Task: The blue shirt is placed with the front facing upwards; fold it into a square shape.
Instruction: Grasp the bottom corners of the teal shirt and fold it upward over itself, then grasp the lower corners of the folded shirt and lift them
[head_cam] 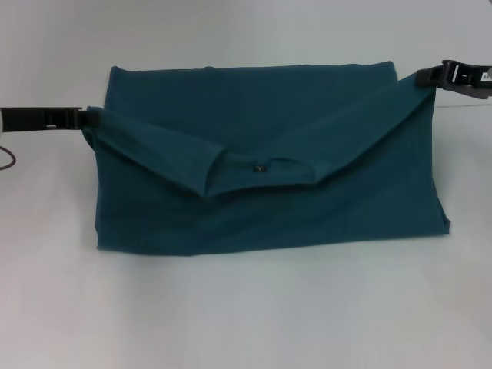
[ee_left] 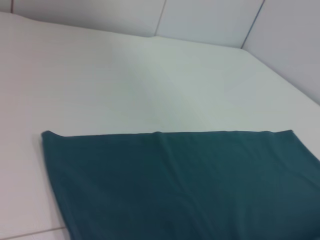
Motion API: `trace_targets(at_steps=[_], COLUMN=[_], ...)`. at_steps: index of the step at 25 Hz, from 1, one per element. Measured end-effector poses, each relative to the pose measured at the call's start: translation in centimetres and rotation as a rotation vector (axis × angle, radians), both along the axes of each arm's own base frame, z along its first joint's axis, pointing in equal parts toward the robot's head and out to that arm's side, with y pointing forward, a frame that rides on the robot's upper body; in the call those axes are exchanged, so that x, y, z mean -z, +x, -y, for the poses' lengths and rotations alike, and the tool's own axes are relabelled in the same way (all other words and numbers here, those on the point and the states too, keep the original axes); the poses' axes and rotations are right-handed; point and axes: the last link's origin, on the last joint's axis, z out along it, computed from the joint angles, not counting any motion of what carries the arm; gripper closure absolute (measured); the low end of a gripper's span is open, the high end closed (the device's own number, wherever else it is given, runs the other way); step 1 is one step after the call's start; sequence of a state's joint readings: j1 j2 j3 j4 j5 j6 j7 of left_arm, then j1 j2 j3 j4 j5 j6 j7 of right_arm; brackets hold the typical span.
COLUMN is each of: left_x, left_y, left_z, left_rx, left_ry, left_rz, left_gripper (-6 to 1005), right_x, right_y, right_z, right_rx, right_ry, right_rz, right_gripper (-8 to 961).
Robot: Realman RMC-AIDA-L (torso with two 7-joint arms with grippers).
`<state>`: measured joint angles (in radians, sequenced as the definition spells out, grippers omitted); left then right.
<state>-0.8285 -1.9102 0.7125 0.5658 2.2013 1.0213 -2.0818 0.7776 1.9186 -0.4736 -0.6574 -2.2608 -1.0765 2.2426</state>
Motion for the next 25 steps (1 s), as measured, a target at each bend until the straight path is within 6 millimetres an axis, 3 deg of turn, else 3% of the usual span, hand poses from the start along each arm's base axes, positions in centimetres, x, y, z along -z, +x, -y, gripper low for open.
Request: trace_targets(at_steps=[13, 21, 25], left_x=[1.7, 4.6, 4.4], left_y=[-0.6, -0.5, -1.0], left_z=[-0.6, -0.3, -0.2], left_rx=[-0.016, 0.024, 0.013], left_ry=[0.068, 0.11, 0.141], left_rz=[-0.05, -0.114, -0.131], left_gripper=[961, 957, 861], right_x=[1.8, 4.7, 4.7], right_y=[1.0, 1.5, 1.4], right_z=[-0.9, -0.8, -0.7], right_rx=[0.041, 0.076, 0.064], right_ry=[0.04, 0.031, 0.025], right_rz=[0.077, 0.123, 0.146], right_gripper=[756, 750, 747])
